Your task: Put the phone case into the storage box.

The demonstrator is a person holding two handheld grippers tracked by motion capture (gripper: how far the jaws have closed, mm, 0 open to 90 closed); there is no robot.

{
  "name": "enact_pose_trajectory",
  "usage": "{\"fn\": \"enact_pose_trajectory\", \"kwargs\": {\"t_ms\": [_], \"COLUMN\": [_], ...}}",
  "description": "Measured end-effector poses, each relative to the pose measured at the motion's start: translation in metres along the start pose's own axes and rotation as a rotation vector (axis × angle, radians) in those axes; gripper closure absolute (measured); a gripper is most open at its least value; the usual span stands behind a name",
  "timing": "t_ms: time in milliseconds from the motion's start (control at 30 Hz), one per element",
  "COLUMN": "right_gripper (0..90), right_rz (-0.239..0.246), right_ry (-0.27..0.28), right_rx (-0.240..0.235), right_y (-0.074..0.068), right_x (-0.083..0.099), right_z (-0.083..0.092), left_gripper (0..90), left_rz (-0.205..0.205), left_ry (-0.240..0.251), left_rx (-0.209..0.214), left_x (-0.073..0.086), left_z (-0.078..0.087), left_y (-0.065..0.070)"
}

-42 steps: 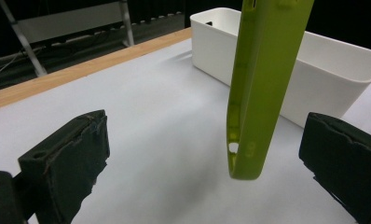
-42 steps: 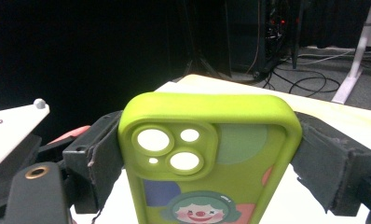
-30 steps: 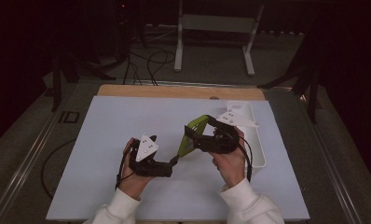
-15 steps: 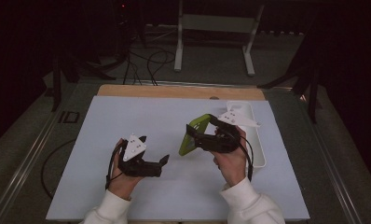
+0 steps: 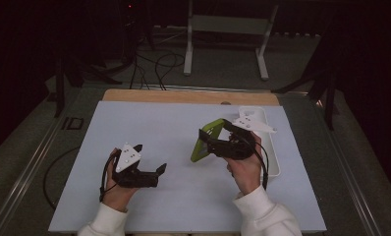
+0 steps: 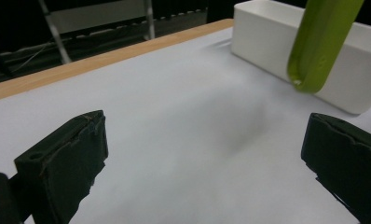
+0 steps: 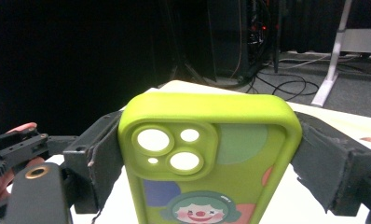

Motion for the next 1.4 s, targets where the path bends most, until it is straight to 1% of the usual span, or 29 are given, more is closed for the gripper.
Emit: {"fn": "enact_pose_trajectory", "kwargs": {"t_ms": [100,167,200,233,400,467,500,533,600,667,700,733,767,933,1133,1233,1400], "right_gripper": [15.6,15.6,15.6,15.6,15.6,15.6,15.6,15.6,15.6,15.6,15.6,15.6,15.6,15.7,15.6,15.6,15.6], "right_rz": [-0.003,-0.002,-0.002,-0.001,-0.004,-0.001,-0.001,-0.001,0.0,0.0,0.0,0.0,0.0,-0.001,0.002,0.007,0.003], "right_ry": [0.001,0.003,0.003,0.004,0.008,0.01,0.01,0.011,0.012,0.013,0.013,0.012,0.012,0.013,0.016,0.014,0.015], "right_rx": [0.002,0.003,0.009,0.009,0.014,0.017,0.017,0.019,0.022,0.025,0.025,0.029,0.029,0.037,0.045,0.047,0.055], "right_y": [0.001,0.002,0.003,0.004,0.006,0.007,0.007,0.007,0.008,0.009,0.009,0.01,0.01,0.013,0.016,0.017,0.02], "right_x": [0.0,0.0,-0.001,-0.001,-0.002,-0.003,-0.003,-0.004,-0.004,-0.005,-0.005,-0.005,-0.005,-0.005,-0.006,-0.006,-0.006], "right_z": [0.0,0.0,-0.001,-0.001,-0.001,-0.001,-0.001,-0.001,0.0,0.0,0.0,0.0,0.0,0.0,0.0,-0.001,-0.001], "left_gripper": [0.7,0.7,0.5,0.5,0.5,0.5,0.4,0.4,0.4,0.3,0.3,0.2,0.2,0.3,0.2,0.3,0.2], "left_rz": [0.007,0.005,0.008,0.008,0.018,0.009,0.009,0.011,0.011,0.016,0.016,0.01,0.01,0.02,0.021,0.021,0.017], "left_ry": [-0.001,-0.002,-0.005,-0.005,0.004,0.0,0.0,-0.003,-0.003,-0.003,-0.003,-0.008,-0.008,0.0,-0.001,0.003,0.001], "left_rx": [-0.005,-0.007,-0.013,-0.013,-0.03,-0.037,-0.037,-0.041,-0.045,-0.05,-0.05,-0.056,-0.056,-0.073,-0.076,-0.084,-0.088], "left_x": [0.003,0.005,0.008,0.008,0.011,0.014,0.014,0.017,0.018,0.022,0.022,0.025,0.025,0.033,0.04,0.045,0.05], "left_z": [0.004,0.006,0.01,0.01,0.018,0.024,0.024,0.027,0.029,0.035,0.035,0.039,0.039,0.049,0.055,0.059,0.062], "left_y": [-0.005,-0.007,-0.011,-0.011,-0.019,-0.023,-0.023,-0.026,-0.028,-0.032,-0.032,-0.035,-0.035,-0.041,-0.045,-0.047,-0.049]}}
Point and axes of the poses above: each handheld gripper's, and its own axes: z roughly backward along the jaws, x roughly out of its underside, y roughly to its right, the point moved 7 cm from there along -z, roughly forward along the jaws, and after that the axes turned 13 degrees about y, right-handed, at the moved point
